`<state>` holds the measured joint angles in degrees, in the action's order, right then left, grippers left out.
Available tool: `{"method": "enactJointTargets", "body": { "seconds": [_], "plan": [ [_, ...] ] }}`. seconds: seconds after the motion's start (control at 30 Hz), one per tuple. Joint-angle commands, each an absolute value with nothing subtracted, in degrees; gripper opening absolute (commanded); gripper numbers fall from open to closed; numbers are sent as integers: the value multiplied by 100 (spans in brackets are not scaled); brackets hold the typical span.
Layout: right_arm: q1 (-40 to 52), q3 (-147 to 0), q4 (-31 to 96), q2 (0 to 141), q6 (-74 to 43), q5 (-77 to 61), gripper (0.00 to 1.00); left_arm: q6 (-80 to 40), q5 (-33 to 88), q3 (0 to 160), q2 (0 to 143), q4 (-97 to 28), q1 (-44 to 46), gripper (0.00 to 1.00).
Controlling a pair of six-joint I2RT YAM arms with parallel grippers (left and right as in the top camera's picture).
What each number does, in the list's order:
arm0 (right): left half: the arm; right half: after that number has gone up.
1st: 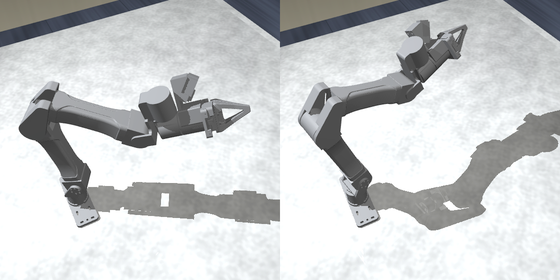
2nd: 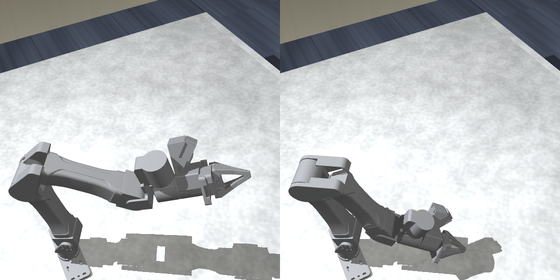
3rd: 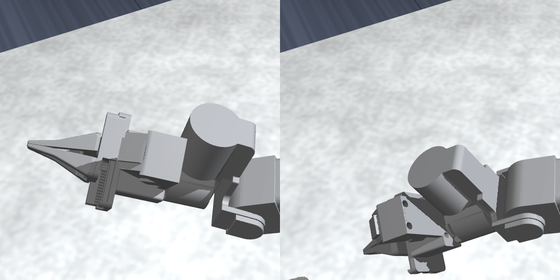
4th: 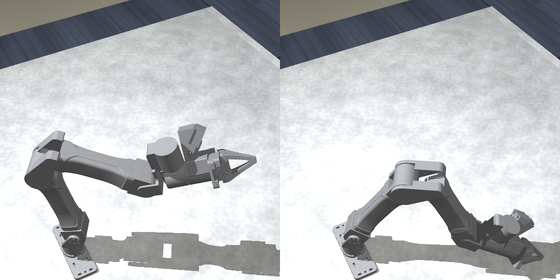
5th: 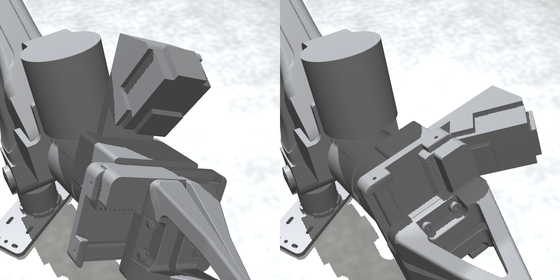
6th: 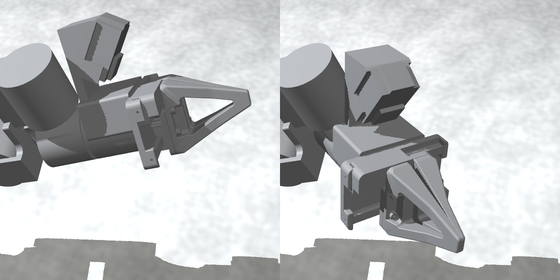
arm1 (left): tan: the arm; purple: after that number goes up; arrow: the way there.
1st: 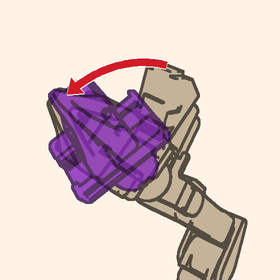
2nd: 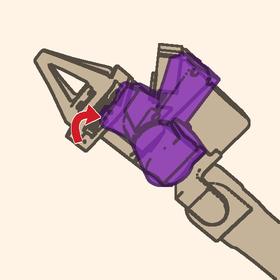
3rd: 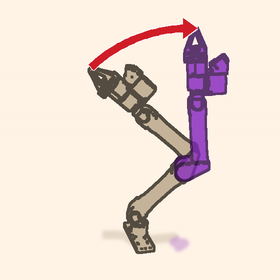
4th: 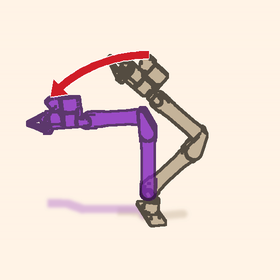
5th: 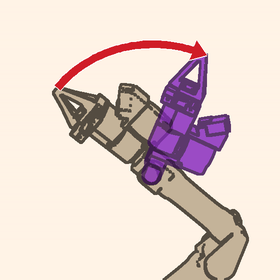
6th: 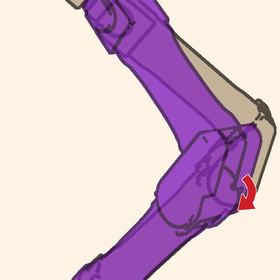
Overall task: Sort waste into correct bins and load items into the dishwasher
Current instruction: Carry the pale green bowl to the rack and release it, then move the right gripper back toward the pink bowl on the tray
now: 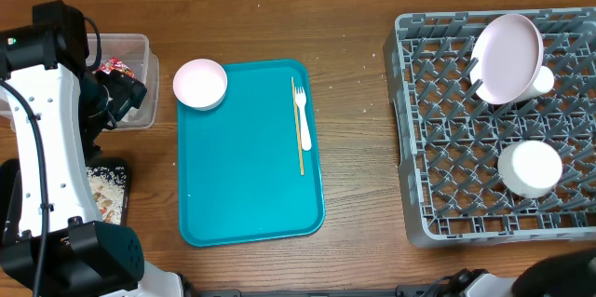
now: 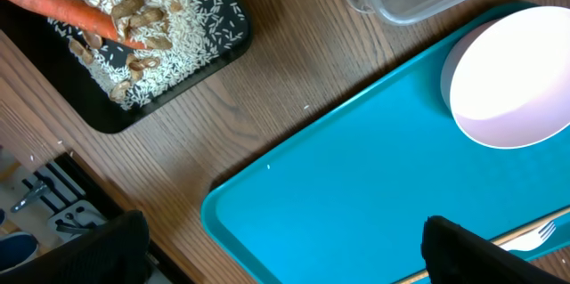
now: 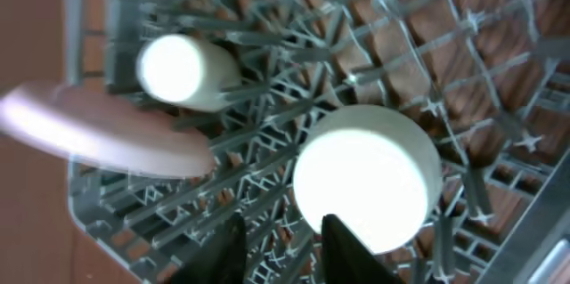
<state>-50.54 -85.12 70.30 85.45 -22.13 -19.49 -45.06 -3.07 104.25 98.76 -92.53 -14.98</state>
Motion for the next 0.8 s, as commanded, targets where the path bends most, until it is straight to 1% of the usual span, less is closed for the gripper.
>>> {"method": "enactJointTargets", "body": {
  "seconds": [0.0,0.07,0.1,0.13,0.17,0.2,0.23,0.27,0.3,0.4,0.43,0.53,0.57,0.6,0.67,0.77],
  "plan": [
    [-4672,-8816,7065,7749,-2071,-2346,35,-4523,-357,10425,9911,-9249,-1455,100],
    [-4292,-8816,7048,7408,-2058,-2762,40,-4523,-357,10425,9911,-9249,-1455,100],
    [-4014,-8816,6991,7244,-2056,-2993,46,-4523,-357,10425,9911,-9249,-1455,100],
    [-3522,-8816,6818,7052,-2060,-3295,56,-4523,-357,10425,9911,-9249,-1455,100],
    [-3041,-8816,6606,6954,-2062,-3500,68,-4523,-357,10425,9911,-9249,-1455,100],
    [-2532,-8816,6361,6912,-2086,-3601,79,-4523,-357,10425,9911,-9249,-1455,100],
    [-2191,-8816,6206,6912,-2130,-3599,83,-4523,-357,10425,9911,-9249,-1455,100],
    [-1608,-8812,5929,6952,-2128,-3573,87,-4523,-357,10425,9911,-9249,-1455,100],
    [-753,-8809,5568,7100,-2134,-3376,92,-4523,-357,10425,9911,-9249,-1455,100],
    [467,-8809,5140,7526,-2283,-2775,93,-4523,-357,10425,9911,-9249,-1455,100],
    [1059,-8809,4917,7856,-2359,-2473,94,-4523,-357,10425,9911,-9249,-1455,100],
    [2141,-8812,4123,8761,-2578,-2202,96,-4523,-357,10425,9911,-9249,-1455,100],
    [2338,-8812,3883,8993,-2615,-2200,96,-4523,-357,10425,9911,-9249,-1455,100],
    [2689,-8812,3363,9463,-2759,-2189,96,-4523,-357,10425,9911,-9249,-1455,100],
    [3028,-8812,2753,10038,-2971,-2185,96,-4523,-357,10425,9911,-9249,-1455,100],
    [3479,-8844,1647,11201,-3734,-2040,91,-4523,-357,10425,9911,-9249,-1455,100]
  ]
}}
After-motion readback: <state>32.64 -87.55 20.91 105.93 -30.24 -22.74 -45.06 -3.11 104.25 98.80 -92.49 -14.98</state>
